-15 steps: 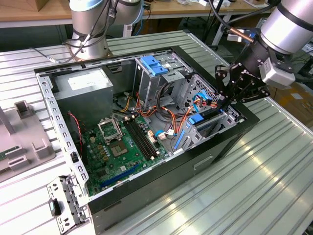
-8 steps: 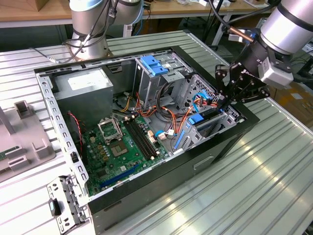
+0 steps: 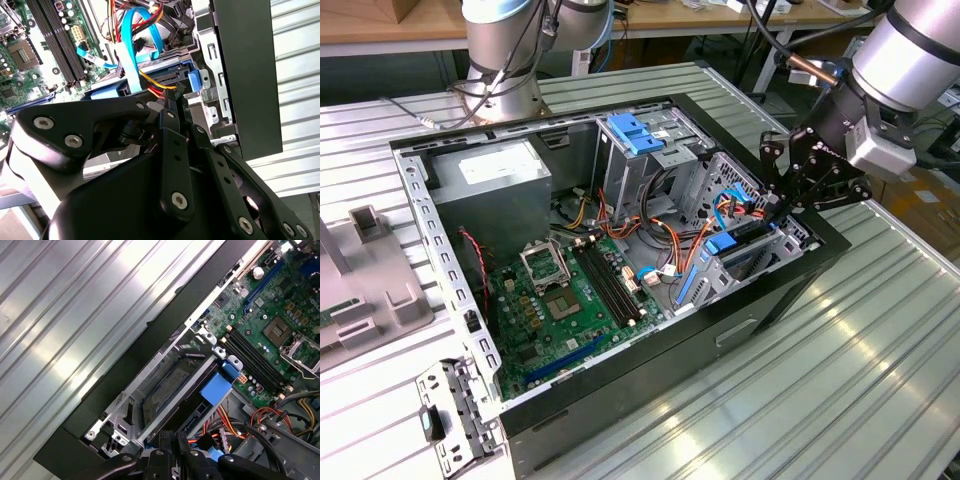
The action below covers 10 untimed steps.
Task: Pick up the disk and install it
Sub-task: 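Insert the first disk wire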
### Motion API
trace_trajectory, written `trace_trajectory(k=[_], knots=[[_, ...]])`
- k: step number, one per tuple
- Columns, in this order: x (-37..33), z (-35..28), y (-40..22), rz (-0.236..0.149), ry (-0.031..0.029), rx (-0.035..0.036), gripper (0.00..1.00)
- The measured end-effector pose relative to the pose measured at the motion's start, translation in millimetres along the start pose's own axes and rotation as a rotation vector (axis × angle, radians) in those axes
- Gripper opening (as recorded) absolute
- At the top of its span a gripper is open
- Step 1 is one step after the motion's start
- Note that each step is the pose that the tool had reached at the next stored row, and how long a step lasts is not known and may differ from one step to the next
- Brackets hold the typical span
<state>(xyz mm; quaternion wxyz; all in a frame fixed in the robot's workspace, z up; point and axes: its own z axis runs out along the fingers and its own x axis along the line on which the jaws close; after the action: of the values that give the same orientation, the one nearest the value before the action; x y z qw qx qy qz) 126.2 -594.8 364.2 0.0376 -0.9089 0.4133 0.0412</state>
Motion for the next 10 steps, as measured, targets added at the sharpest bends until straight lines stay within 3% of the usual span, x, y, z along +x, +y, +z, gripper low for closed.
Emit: trace_trajectory(k=[10], knots=[[0.0, 0.4, 0.0, 0.028, 0.0010, 0.0030, 0.17]])
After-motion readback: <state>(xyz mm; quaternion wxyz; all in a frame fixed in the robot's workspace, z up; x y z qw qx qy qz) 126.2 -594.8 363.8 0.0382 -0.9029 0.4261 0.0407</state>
